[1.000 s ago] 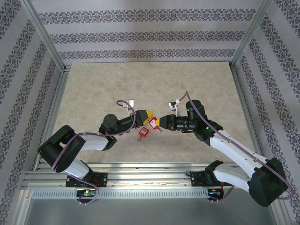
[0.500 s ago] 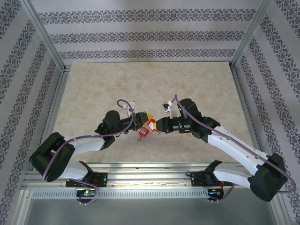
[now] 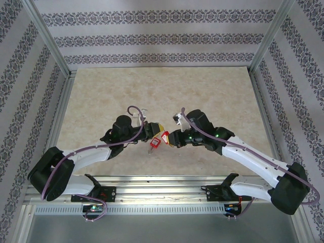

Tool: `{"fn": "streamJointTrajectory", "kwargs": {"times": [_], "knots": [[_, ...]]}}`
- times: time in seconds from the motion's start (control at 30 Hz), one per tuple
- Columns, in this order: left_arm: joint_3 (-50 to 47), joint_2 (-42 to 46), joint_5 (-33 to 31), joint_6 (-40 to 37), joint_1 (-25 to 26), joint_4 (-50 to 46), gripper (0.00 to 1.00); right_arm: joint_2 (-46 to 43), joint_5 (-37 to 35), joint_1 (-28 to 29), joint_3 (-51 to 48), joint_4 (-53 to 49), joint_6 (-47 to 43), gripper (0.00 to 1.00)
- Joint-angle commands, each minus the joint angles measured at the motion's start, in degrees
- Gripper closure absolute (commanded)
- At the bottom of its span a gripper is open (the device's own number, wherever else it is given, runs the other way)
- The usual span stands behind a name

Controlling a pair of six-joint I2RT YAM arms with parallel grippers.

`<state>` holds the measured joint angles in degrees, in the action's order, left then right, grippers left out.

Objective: Unlock with the key

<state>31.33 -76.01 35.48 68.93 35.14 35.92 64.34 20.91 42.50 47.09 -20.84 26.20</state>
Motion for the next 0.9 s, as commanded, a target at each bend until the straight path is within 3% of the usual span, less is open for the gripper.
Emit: {"fn": "streamJointTrajectory", "kwargs": {"times": [0.0, 0.37, 0.87], "knots": [[2.9, 0.8, 0.4, -3.4, -0.6, -4.4, 0.90, 0.7, -6.6, 3.9, 3.6, -5.2, -4.3, 1.00], [6.5, -6.9, 0.8, -3.4, 0.4, -5.6, 0.90, 10.4, -32.3, 16.4, 9.5, -15.3, -8.8, 1.00], [15.5, -26.8, 4.3, -2.6, 4.4, 0.9, 0.92, 15.2, -47.4, 22.6, 5.3, -17.4, 1.0, 1.00]]}}
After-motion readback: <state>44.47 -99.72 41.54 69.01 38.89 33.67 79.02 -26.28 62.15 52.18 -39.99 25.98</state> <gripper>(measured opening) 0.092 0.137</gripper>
